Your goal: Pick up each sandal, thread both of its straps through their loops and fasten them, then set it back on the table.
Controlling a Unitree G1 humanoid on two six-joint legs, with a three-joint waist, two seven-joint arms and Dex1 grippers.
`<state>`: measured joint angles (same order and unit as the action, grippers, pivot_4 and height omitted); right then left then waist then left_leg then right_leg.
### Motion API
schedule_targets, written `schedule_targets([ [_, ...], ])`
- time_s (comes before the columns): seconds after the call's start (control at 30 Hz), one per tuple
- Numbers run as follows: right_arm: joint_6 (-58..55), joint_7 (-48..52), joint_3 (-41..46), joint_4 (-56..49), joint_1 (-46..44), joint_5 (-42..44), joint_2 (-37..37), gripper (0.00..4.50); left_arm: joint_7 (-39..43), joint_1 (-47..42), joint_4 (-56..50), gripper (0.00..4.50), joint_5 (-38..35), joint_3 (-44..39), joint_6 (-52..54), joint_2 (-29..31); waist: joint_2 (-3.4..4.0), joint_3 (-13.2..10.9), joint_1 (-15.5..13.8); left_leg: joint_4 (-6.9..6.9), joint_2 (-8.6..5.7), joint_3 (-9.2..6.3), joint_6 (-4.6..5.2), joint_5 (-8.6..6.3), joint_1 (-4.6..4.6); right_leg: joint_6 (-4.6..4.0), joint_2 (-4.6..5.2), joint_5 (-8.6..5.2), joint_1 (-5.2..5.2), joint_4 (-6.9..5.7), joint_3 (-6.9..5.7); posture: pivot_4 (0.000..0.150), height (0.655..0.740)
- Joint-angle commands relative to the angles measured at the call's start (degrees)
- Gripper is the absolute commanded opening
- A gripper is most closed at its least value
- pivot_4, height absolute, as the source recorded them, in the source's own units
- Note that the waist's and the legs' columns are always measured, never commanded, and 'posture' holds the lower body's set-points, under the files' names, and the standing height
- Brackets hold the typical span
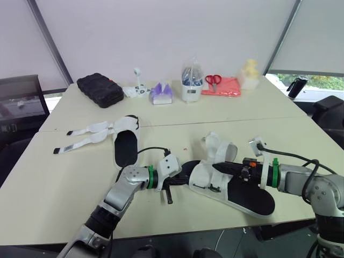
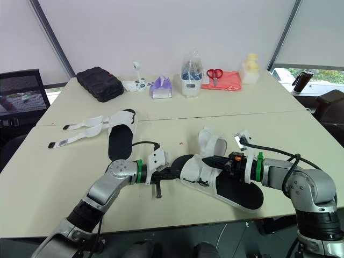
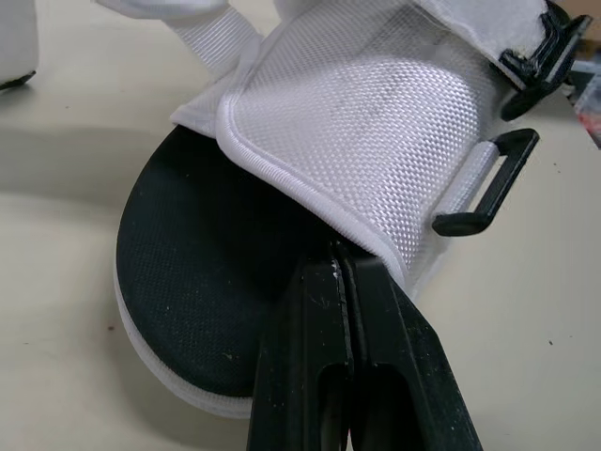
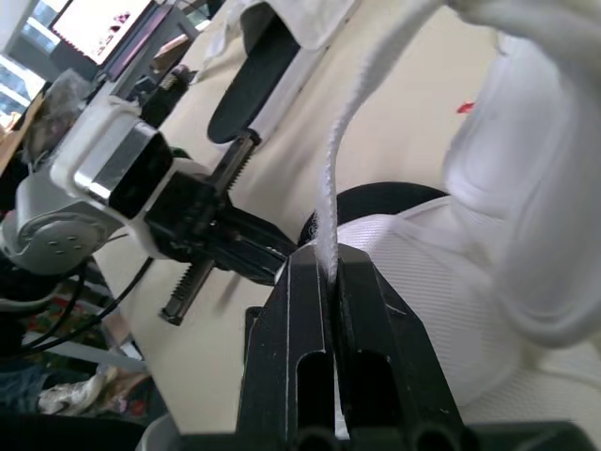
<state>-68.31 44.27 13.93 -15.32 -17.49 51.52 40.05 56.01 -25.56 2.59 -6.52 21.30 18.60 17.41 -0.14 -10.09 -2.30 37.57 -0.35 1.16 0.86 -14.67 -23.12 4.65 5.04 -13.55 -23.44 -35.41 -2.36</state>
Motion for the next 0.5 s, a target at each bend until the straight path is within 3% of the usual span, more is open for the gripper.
schedule_targets([
  [0.03, 2.3, 2.8, -1.9, -4.1, 1.4, -0.5, 3.1, 0.07, 2.0, 1.7, 0.7, 0.0, 0.2, 3.8, 2.4, -0.1, 0.01, 0.0, 0.0, 0.0, 0.0, 0.0, 0.0, 0.0, -0.01, 0.0, 0.0, 0.0, 0.0, 0.01, 0.0, 0.15, 0.74],
  [0.3, 8.4, 7.6, -5.6, -6.9, 4.1, -3.4, 8.3, 0.07, 1.8, 2.4, 0.2, 0.0, -0.1, 3.7, 3.5, -0.5, -0.02, 0.0, -0.1, 0.13, -0.03, -0.02, 0.02, -0.01, -0.06, -0.02, 0.01, -0.02, 0.05, 0.09, 0.0, 0.15, 0.74],
  [0.5, 14.0, 8.3, -4.9, -4.6, 4.4, -5.9, 8.1, 0.07, 2.2, 2.0, 0.9, 0.0, 0.0, 4.1, 3.1, -1.1, -0.03, 0.1, -0.1, 0.21, -0.03, -0.02, 0.06, -0.04, -0.08, -0.07, 0.02, -0.05, 0.08, 0.13, 0.0, 0.15, 0.74],
])
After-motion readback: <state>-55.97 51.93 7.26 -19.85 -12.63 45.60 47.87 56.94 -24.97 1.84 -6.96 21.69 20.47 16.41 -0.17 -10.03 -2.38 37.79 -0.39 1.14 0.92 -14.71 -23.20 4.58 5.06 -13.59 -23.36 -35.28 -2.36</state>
